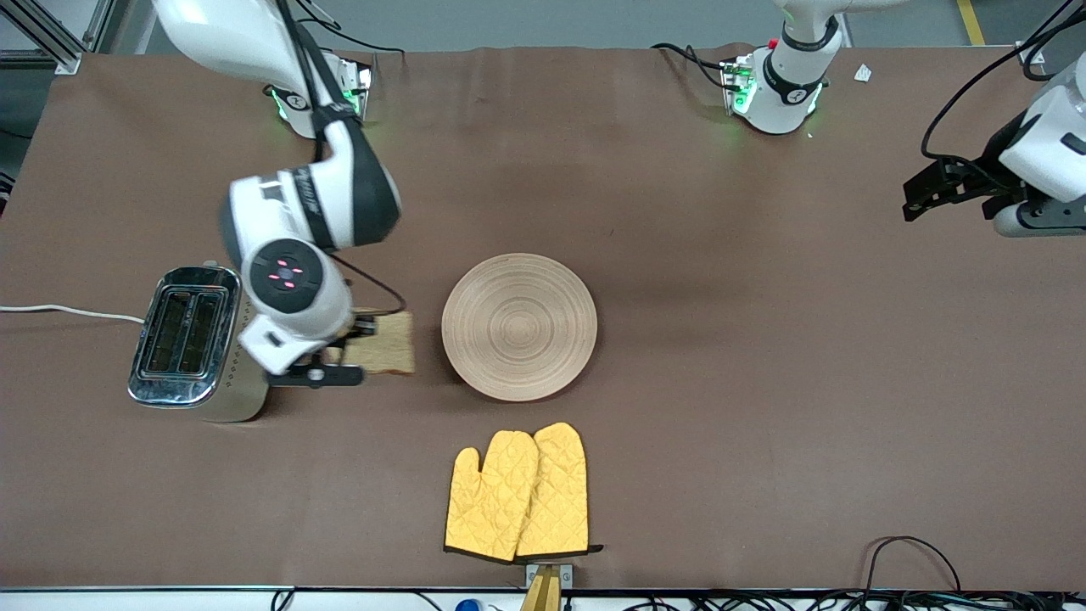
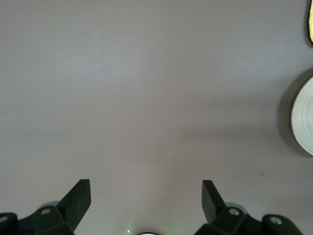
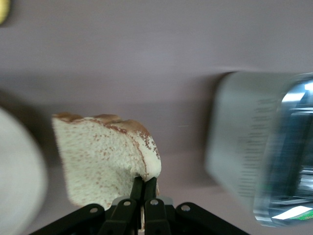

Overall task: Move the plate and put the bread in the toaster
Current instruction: 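Lift the bread with the right gripper and carry it over the toaster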

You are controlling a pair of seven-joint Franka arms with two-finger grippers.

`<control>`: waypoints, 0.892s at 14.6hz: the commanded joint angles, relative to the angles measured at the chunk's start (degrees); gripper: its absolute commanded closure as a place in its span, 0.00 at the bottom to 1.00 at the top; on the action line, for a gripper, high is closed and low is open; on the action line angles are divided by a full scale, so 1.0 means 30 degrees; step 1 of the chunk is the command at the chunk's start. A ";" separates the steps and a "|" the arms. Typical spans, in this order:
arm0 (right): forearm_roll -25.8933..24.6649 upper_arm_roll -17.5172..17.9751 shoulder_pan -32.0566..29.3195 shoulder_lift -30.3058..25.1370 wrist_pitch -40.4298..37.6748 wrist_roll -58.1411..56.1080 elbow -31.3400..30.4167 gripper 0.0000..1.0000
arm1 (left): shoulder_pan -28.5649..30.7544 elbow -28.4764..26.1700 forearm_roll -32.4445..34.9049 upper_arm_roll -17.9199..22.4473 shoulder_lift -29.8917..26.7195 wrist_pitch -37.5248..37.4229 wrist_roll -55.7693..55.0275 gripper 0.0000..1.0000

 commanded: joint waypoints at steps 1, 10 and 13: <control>-0.2187 -0.1139 0.0184 -0.0946 -0.0934 -0.1063 -0.0515 1.00 | 0.0151 -0.0026 -0.0314 0.0023 -0.0357 -0.0268 -0.0069 0.00; -0.8961 -0.2491 -0.0633 -0.1504 -0.2755 -0.4464 -0.1128 1.00 | 0.0503 0.0472 -0.0227 -0.0007 -0.0357 -0.1235 0.0075 0.00; -0.8962 -0.2463 -0.1689 -0.1386 -0.2462 -0.4434 -0.1393 1.00 | 0.0444 0.0472 -0.0227 -0.0182 -0.0357 -0.1235 0.0016 0.00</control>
